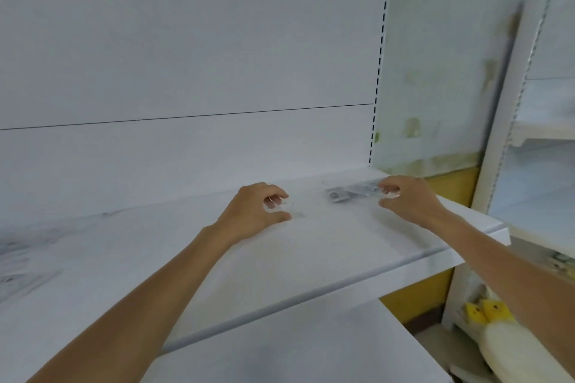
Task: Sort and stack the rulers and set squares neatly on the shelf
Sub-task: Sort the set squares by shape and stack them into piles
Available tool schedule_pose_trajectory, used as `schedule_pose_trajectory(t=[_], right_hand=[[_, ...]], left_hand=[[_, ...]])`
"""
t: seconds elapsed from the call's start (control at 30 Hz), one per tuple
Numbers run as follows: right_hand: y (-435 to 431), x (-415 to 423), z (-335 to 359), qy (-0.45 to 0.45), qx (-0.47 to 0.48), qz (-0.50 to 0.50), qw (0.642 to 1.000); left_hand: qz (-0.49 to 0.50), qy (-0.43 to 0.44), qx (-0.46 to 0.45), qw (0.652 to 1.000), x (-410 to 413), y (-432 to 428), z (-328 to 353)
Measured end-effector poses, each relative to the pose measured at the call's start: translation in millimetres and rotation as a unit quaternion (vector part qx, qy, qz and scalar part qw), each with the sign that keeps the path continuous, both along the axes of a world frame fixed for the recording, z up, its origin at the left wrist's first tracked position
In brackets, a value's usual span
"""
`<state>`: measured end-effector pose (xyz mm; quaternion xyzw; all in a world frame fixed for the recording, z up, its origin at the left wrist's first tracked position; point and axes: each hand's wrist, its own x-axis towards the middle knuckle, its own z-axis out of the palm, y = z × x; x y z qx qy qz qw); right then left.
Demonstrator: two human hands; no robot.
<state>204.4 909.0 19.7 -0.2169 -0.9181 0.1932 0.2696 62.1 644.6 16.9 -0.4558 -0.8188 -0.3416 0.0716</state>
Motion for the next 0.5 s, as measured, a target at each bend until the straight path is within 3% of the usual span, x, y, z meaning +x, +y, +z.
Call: schedule_pose_trajectory(t=[0.2,0.5], right_hand=[[20,-9,-11,0.076,0.004,0.024,0.997],[99,-41,11,0.005,0.047,0.13,0.99]], left_hand=[[0.023,0.006,0.015,1.0,-6,16,2],[0.11,0.018,0.061,0.992,-5,64,13]])
